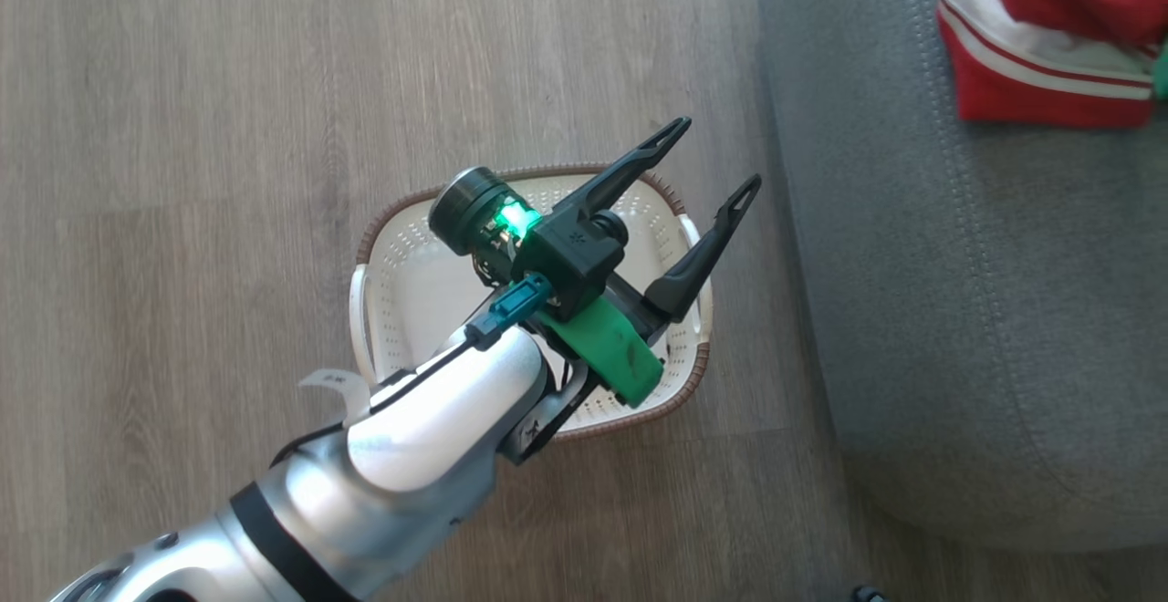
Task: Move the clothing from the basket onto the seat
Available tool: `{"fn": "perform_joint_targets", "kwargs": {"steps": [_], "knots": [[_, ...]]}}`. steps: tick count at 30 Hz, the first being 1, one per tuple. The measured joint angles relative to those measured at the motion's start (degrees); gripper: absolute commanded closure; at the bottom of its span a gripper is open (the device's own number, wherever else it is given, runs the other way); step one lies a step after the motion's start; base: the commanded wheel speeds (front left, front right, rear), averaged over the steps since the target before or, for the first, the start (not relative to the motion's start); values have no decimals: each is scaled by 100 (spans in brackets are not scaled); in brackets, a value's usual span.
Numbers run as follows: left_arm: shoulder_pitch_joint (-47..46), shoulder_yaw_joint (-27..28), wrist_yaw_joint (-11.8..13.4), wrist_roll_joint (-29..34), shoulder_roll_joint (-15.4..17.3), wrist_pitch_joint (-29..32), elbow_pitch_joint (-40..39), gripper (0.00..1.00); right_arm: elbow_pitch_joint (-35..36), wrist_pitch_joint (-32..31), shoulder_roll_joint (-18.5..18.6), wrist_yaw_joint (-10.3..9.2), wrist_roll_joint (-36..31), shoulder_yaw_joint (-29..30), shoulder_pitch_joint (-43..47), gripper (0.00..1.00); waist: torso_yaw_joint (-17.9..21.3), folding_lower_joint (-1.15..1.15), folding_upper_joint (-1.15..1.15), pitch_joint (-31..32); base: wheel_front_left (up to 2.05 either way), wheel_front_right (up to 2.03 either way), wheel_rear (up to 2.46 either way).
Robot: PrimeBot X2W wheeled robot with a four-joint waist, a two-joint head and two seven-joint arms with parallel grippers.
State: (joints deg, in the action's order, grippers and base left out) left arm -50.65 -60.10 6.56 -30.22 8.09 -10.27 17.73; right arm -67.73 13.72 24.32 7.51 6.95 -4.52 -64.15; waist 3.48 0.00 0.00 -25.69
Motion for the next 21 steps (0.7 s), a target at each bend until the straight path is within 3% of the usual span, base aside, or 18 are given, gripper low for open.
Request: {"fn": "perform_joint_targets", "kwargs": {"steps": [13,21], "knots": [[256,179,62,-259,99,-233,122,0,627,62,-101,0,229,-600,69,0,248,0,0,573,0,0,0],[681,501,152,-589,129,-352,300,0,1057,76,-89,0,469,-947,609,0,244,0,0,1157,0,0,0]]}}
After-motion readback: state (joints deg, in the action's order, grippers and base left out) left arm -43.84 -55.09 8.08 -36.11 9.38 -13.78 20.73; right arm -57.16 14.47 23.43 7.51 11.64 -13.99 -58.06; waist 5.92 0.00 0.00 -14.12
